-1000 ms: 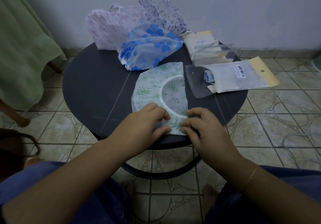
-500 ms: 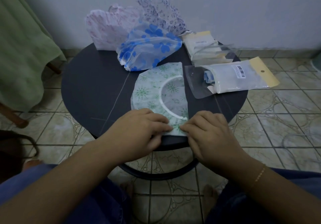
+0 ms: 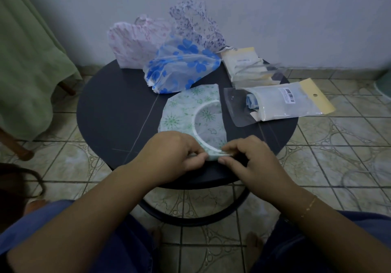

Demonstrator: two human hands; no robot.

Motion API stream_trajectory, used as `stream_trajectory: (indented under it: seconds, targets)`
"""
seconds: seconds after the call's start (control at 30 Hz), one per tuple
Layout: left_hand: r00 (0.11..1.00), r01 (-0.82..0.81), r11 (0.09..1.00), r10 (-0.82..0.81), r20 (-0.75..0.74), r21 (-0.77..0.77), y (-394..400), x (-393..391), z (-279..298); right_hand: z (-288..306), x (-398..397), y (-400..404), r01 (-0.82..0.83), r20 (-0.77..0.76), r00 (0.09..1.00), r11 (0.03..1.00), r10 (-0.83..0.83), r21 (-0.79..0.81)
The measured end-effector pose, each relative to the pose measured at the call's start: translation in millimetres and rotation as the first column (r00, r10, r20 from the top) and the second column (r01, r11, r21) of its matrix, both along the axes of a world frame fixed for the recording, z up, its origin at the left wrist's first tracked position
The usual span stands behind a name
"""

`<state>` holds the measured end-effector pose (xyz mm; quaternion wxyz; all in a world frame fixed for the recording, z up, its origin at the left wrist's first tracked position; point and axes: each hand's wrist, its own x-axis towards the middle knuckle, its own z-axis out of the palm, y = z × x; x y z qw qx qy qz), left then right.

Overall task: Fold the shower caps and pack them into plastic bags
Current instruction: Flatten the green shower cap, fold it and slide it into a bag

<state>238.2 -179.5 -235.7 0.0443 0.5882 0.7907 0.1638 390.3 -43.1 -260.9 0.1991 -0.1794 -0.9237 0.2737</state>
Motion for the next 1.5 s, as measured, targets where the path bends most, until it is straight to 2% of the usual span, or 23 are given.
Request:
stream_trajectory:
  seconds: [0.07,0.13,0.23,0.4,0.47,0.67,0.77,0.97,1.07,1.17,1.27,1.4,1.5]
  targets:
    - [0.997,-0.033,0.997,0.037,0.064,-0.068,2,-5,6,3,-4,1,0.045,0.014,0.999,0.987,-0.043,-0.152]
    - [0.977,-0.063,0.99,0.087,0.193,-0.127,3,-11,11,5,-8,3,0.079,0.029,0.997,0.965,-0.074,-0.249]
    - [0.888,-0.15,0.97,0.216,0.406,-0.19,5,-19,12,8,-15,5,0.132,0.075,0.991,0.933,-0.113,-0.335]
    - [0.809,-0.276,0.932,0.357,0.468,-0.234,8,-26,7,12,-26,10,0.221,0.182,0.97,0.896,-0.161,-0.385]
    - [0.808,-0.315,0.922,0.385,0.445,-0.227,11,-27,6,14,-30,10,0.247,0.223,0.96,0.893,-0.171,-0.376]
    - [0.898,-0.331,0.912,0.383,0.216,-0.242,13,-24,6,18,-32,4,0.272,0.269,0.942,0.925,-0.199,-0.265]
    - [0.922,-0.285,0.935,0.327,0.206,-0.212,10,-29,5,16,-31,1,0.263,0.253,0.945,0.944,-0.209,-0.2]
    - [0.961,-0.137,0.974,0.175,0.216,-0.182,1,-35,5,2,-26,3,0.192,0.16,0.965,0.975,-0.208,0.11]
    - [0.971,-0.08,0.986,0.11,0.213,-0.143,-4,-34,4,-5,-23,4,0.133,0.024,0.989,0.939,-0.148,0.318]
    - [0.988,-0.016,0.994,0.033,0.152,-0.108,-8,-33,4,-10,-22,6,0.039,0.005,0.999,0.895,-0.046,0.445]
    - [0.994,0.008,0.988,0.009,0.107,-0.156,-11,-33,6,-12,-19,10,-0.005,0.012,1.0,0.887,-0.001,0.462]
    - [0.994,0.006,0.988,0.011,0.105,-0.156,-13,-31,7,-7,-12,13,-0.094,0.082,0.994,0.924,0.068,0.371]
    - [0.999,-0.041,0.987,0.044,0.015,-0.158,-10,-28,4,-4,-8,15,-0.113,0.121,0.99,0.937,0.076,0.33]
